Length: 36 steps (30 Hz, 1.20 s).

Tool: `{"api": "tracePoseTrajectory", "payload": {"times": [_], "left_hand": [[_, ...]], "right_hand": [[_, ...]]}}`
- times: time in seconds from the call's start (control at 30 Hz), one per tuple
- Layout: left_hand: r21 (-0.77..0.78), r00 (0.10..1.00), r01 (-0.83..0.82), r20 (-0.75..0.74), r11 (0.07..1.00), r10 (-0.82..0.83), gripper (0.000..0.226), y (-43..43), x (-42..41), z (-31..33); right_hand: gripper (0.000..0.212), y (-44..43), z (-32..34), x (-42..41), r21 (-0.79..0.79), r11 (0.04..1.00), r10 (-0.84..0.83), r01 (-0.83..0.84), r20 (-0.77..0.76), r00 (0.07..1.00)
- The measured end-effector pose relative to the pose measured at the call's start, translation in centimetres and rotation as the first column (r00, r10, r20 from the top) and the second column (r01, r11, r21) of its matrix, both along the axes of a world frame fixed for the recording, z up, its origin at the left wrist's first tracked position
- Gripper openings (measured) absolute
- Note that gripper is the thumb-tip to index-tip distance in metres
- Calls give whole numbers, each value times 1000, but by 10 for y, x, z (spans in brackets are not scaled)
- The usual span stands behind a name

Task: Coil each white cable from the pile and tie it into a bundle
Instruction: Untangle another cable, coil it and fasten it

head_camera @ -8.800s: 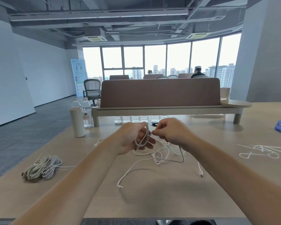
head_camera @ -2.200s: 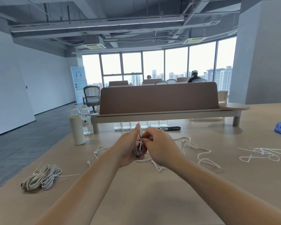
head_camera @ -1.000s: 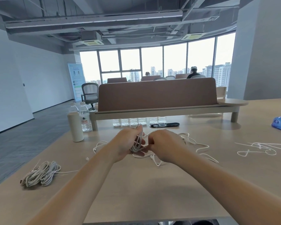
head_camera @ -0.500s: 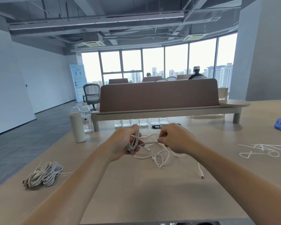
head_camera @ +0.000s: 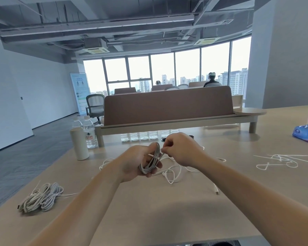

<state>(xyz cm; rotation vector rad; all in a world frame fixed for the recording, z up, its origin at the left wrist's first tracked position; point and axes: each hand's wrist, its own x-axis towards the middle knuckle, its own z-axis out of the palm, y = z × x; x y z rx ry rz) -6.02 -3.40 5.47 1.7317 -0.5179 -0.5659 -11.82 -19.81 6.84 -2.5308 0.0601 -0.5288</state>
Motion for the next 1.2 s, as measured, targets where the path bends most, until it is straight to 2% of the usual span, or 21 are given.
{"api": "tracePoseTrajectory", "payload": {"times": [0.07,0.17,0.3,0.37,0.47,0.57,0.63,0.73,0.83,0.93,1.0,1.1,1.2], "left_hand": [[-3,1000,-12,1,1000,12,48,-2,-1,-2],[-7,999,-52,-5,999,52,47,-3,-2,-1],[-23,998,-31,-46,999,30,47,-1,-2,2],[-20,999,-5,-52,1000,4,49,-1,-4,3],[-14,999,35,-41,999,-35,52,-2,-6,4],[24,999,46,-1,999,-46,61,-3,-6,3],[29,999,23,36,999,-24,71,-4,-5,1],[-10,998,-17,58,1000,18,80,-4,-5,1],[3,996,-36,84,999,36,77,-3,-6,4],[41,998,-19,67,999,16,68,-2,-7,6],[53,998,-17,65,998,13,68,-1,-6,6],[31,997,-25,71,999,23,67,1,-3,6],[35,997,-21,75,999,19,66,1,-3,4]], "right_hand": [[14,-1,-1,0,135,991,8,-10,18,1000],[11,-7,-1,0,393,917,57,-70,45,997],[11,-12,-4,0,487,869,50,-85,84,995],[13,-12,-6,2,426,902,28,-69,102,994],[17,-9,-7,3,187,982,0,-23,123,992],[21,-2,-7,2,37,998,39,-43,99,994],[19,2,-8,2,-10,997,76,-75,66,995],[19,2,-9,1,-6,995,98,-98,90,991],[24,2,-8,1,46,994,91,-97,118,989],[12,1,-10,4,226,971,47,-82,157,986],[16,1,-9,4,280,956,44,-88,162,986],[26,0,-6,1,295,951,55,-97,150,987],[22,1,-6,1,222,974,16,-48,143,990]]}}
